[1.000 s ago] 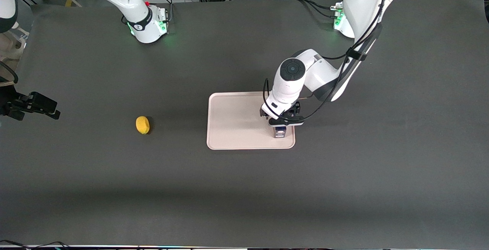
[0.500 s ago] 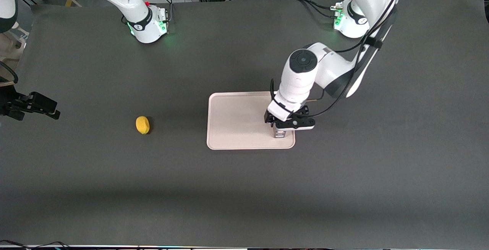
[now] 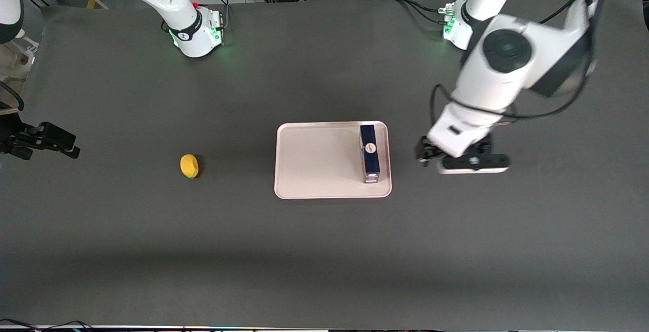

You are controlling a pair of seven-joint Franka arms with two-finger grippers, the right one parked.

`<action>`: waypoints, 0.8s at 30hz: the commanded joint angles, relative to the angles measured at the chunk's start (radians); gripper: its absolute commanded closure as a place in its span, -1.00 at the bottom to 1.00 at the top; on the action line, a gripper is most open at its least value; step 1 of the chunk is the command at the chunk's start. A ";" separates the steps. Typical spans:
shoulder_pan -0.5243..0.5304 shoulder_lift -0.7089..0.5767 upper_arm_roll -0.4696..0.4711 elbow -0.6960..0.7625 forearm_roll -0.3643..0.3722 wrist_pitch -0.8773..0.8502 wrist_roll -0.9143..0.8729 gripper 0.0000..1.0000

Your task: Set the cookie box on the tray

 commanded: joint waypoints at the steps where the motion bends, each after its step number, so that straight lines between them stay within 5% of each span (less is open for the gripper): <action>1: 0.024 -0.112 0.064 -0.019 -0.020 -0.127 0.141 -1.00; 11: 0.095 -0.206 0.191 -0.019 -0.092 -0.189 0.380 -1.00; 24: 0.176 -0.318 0.199 -0.042 -0.115 -0.305 0.402 -1.00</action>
